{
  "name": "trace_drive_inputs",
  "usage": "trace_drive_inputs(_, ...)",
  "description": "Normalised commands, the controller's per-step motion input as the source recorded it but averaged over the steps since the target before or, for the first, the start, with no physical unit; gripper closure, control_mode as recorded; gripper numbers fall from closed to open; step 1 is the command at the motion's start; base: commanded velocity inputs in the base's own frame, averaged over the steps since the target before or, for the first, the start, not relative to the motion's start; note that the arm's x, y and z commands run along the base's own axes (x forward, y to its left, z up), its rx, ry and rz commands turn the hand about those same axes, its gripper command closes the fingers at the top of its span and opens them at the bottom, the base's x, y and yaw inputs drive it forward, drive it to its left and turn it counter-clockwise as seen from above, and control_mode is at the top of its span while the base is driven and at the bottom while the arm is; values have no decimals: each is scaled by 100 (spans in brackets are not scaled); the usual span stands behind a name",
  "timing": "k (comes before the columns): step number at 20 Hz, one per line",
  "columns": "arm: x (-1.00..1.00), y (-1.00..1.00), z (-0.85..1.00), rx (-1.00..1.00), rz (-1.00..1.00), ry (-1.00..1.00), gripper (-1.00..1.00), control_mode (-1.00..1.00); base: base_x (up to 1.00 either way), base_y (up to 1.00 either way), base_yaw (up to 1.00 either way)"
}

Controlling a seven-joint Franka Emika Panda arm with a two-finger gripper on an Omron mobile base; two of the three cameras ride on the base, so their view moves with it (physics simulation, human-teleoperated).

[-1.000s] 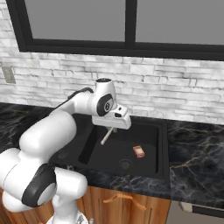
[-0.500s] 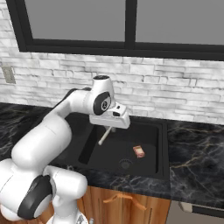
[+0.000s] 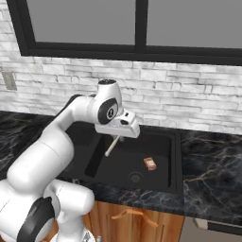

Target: Pick up the bar soap and dish brush from the sink, and place them back in the cabinet, and close the cabinet doors.

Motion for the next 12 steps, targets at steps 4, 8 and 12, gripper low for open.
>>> trace_drive_inputs(4,-1,0,38,0,0,-10,100,-100,0,0,0)
trace_drive_inputs(8,-10,0,35,0,0,-16,100,-100,0,0,0)
trace_drive_inputs(12,-9,3,39,0,0,-12,100,-100,0,0,0)
